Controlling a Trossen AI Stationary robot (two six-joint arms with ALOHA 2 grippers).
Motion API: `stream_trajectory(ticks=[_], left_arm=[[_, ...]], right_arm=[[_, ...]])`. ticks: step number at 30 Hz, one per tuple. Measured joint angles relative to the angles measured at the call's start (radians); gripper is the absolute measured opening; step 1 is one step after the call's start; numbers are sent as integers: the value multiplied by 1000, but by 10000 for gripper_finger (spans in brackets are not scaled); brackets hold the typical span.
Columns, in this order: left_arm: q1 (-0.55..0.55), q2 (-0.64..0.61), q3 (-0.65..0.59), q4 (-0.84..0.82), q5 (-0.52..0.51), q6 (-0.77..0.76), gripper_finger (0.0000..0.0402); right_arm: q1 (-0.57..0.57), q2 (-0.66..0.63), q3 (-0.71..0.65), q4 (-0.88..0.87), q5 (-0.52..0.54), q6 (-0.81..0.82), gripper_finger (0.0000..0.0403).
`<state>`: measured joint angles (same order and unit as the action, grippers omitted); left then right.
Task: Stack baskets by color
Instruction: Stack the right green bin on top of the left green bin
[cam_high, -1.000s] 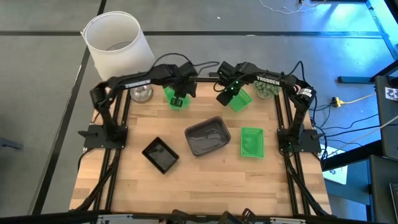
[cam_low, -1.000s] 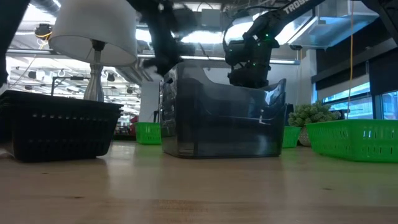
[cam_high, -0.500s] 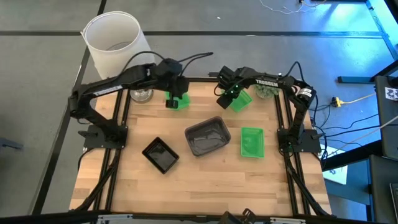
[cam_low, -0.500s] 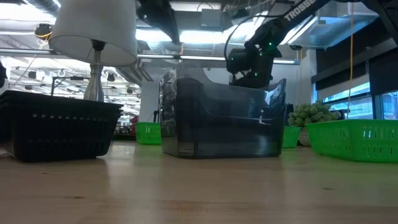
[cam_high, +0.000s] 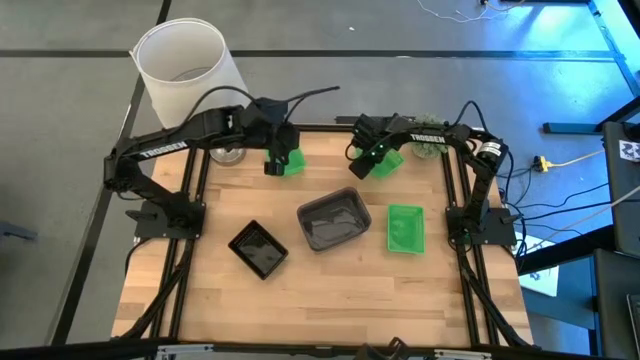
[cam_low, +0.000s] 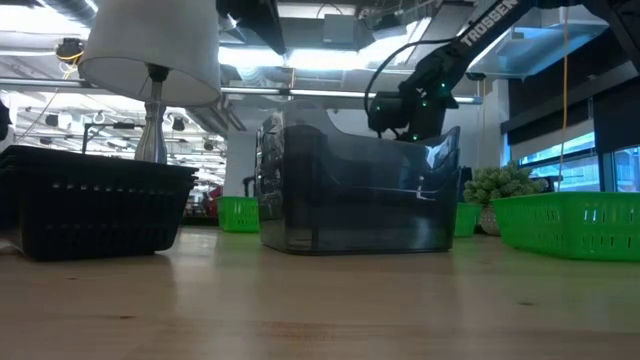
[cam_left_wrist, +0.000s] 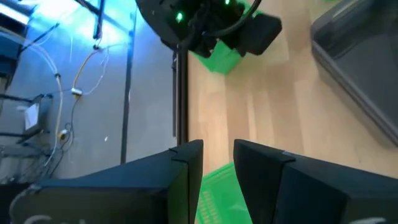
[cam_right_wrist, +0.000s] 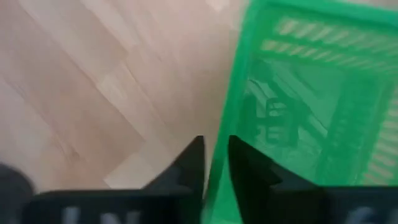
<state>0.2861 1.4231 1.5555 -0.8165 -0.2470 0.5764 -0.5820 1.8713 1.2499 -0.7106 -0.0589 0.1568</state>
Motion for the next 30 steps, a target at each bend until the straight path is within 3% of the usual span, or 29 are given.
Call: stream_trajectory(ticks=[2,4,11,18,30], left_arm=[[-6,0,0,-6,-13,-1,82],[-18,0,0,-5,-32,-7,82],[-78,-24,0,-32,-150,-25,82],[-151,-76,0,-55,-198,-74,82],[-264,-225,2,-134,-267,-156,82]], right_arm=[[5,0,1,13,1,0,32],[11,0,17,12,13,-2,12],[26,-1,179,-62,38,83,6],[100,-1,398,-47,37,177,4],[219,58,462,441,-28,338,2]])
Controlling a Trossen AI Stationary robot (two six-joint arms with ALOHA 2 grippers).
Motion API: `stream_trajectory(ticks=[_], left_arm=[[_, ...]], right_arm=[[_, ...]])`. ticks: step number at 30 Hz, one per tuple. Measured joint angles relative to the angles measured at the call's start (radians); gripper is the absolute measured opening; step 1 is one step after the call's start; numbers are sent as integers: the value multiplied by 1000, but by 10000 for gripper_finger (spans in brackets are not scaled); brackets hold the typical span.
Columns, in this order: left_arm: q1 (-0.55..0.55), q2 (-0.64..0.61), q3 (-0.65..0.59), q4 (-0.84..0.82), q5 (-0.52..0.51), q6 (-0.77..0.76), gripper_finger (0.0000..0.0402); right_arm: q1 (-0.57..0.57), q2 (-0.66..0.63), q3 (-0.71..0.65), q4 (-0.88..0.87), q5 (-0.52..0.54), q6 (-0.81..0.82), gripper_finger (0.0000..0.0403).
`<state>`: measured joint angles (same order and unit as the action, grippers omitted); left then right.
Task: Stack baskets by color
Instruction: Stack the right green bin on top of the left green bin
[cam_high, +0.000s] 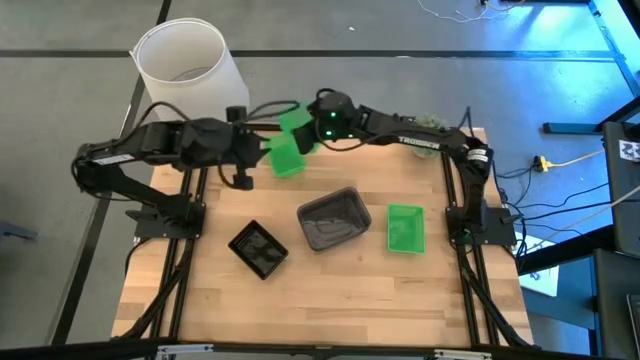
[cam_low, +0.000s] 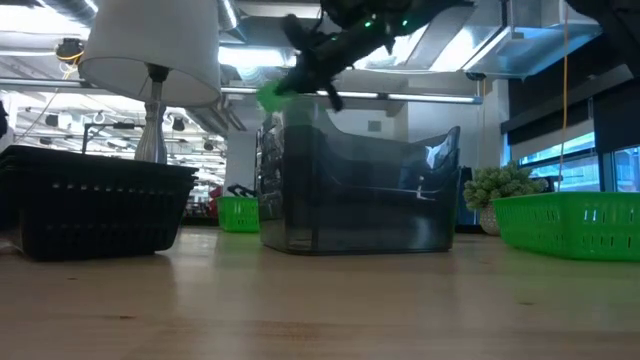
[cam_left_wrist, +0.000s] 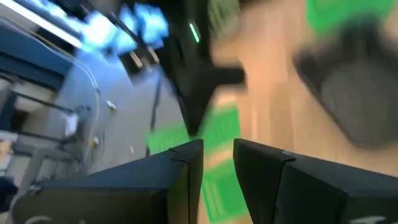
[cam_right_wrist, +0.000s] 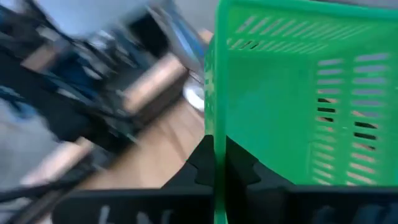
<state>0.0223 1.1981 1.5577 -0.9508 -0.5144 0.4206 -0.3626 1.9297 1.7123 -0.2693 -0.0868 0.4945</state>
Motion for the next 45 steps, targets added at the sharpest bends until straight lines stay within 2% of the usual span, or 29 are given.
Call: stream_trajectory(ticks=[3,6,15,21,25,35,42,45], left_arm=[[-11,-42,-6,-37,3,-3,82],[-18,-54,0,-4,0,-10,82],[-17,-88,-3,-12,1,-26,82],[-16,-87,-3,-14,1,-21,82],[-16,-87,-3,-14,1,-20,82],[-16,-87,-3,-14,2,-21,82],[-16,-87,-3,-14,3,-25,82],[-16,-87,-3,-14,3,-26,82]], right_arm=[[15,50,0,169,-46,28,2],[23,96,0,230,-44,45,2],[20,216,-1,238,-74,97,2],[20,222,-2,223,-91,103,2],[17,206,2,152,-87,99,2],[16,205,185,-234,93,-81,2],[26,204,277,-330,87,-205,2],[42,204,279,-377,67,-208,2]])
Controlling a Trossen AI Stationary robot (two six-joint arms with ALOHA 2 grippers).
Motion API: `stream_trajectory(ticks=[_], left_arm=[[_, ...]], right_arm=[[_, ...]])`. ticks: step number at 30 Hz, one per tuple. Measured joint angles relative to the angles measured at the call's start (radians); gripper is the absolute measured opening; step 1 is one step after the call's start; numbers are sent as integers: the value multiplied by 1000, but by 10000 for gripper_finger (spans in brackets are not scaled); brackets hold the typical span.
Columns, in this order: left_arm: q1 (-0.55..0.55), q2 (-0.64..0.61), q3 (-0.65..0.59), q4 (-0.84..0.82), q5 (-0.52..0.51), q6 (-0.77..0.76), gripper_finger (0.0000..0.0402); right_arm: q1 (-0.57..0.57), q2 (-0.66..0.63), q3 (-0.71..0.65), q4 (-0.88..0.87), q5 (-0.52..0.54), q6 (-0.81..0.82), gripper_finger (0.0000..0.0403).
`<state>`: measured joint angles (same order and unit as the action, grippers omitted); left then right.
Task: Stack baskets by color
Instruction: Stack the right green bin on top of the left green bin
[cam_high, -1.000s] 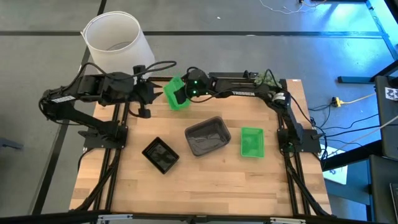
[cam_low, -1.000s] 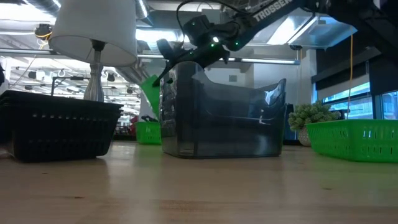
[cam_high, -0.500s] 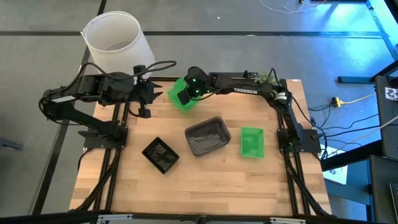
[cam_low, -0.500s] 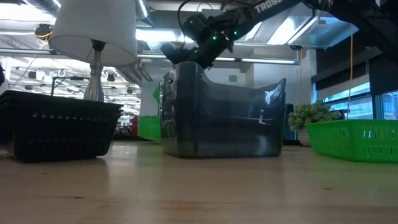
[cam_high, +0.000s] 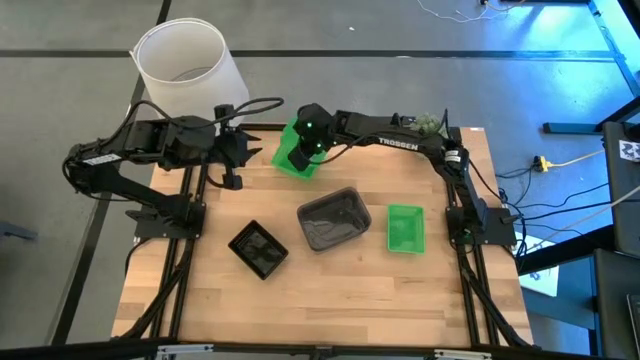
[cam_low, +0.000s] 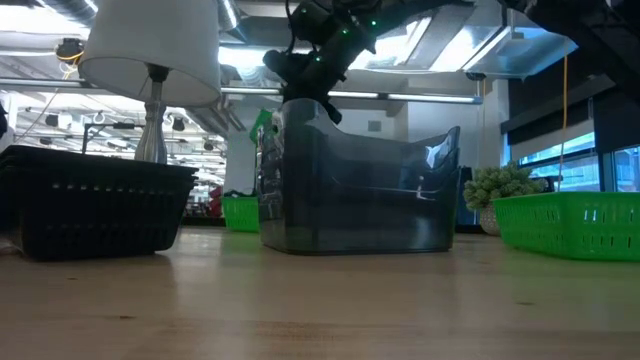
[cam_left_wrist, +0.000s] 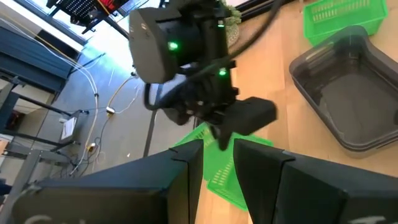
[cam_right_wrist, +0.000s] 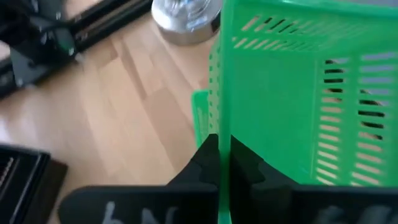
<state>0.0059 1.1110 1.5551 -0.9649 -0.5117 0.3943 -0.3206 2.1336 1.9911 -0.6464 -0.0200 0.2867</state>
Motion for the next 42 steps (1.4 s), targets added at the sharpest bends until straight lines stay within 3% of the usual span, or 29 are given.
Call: stream_trajectory(ticks=[13,17,25,42], left_arm=[[0,0,0,1,0,-1,82],[0,0,0,1,-1,-1,82],[0,0,0,1,-3,-3,82],[0,0,0,1,-3,-25,82]], right_arm=[[26,86,0,0,53,-102,2],[26,88,0,3,-54,-197,19],[26,100,0,-6,-51,-137,75],[23,100,0,-13,-53,-156,79]])
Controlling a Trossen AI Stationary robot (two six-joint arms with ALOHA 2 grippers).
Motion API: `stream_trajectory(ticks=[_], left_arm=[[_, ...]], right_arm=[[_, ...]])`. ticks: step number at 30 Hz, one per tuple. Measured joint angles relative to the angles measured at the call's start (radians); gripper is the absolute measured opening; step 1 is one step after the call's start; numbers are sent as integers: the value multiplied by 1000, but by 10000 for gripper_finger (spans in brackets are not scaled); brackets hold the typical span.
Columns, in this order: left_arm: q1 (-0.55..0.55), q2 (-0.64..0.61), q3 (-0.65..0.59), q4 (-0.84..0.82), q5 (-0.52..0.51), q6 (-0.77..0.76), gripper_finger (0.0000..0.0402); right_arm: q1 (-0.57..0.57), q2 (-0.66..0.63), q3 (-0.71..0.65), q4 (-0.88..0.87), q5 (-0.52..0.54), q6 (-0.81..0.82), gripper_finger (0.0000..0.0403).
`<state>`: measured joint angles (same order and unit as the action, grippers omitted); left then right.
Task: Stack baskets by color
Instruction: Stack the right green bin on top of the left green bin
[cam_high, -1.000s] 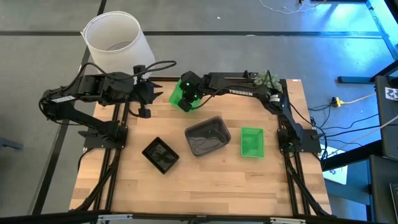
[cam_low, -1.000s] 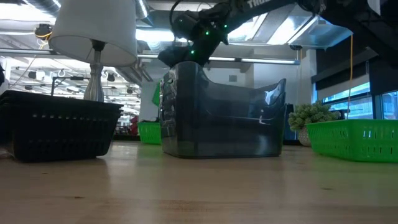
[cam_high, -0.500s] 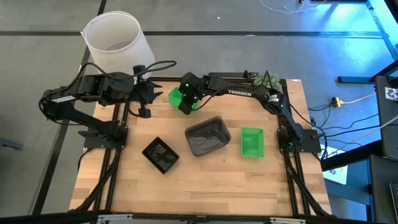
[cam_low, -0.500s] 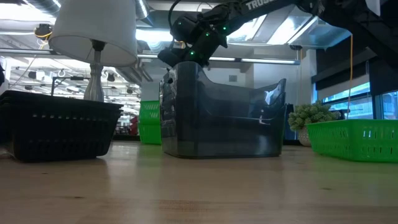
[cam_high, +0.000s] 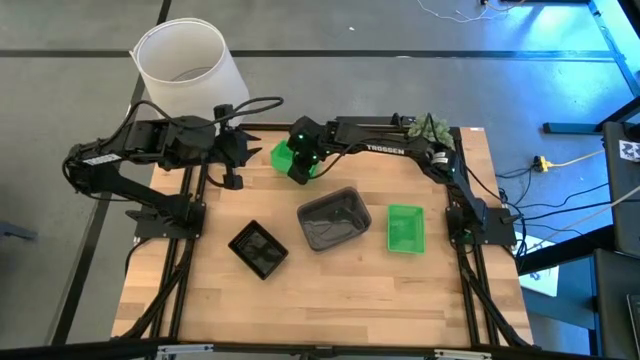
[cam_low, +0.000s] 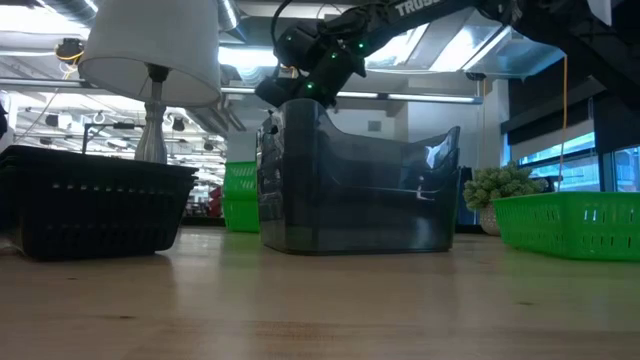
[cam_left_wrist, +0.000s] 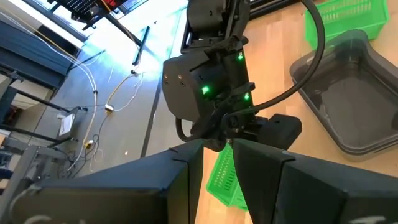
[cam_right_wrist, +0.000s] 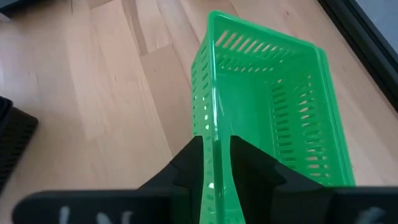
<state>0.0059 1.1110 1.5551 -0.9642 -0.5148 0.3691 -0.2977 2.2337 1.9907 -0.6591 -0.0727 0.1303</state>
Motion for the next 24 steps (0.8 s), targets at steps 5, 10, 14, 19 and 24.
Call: stream_trajectory(ticks=[5,10,14,19,24], left_arm=[[0,0,0,0,0,0,82],[0,0,0,0,0,0,82],[0,0,0,0,0,0,82],[0,0,0,0,0,0,82],[0,0,0,0,0,4,82]], right_arm=[[0,0,0,0,0,-39,79],[0,0,0,-33,-53,-85,79],[0,5,0,-39,-51,-98,79],[-4,11,-2,-37,-45,-113,79],[-9,31,-2,-40,-49,-115,73]])
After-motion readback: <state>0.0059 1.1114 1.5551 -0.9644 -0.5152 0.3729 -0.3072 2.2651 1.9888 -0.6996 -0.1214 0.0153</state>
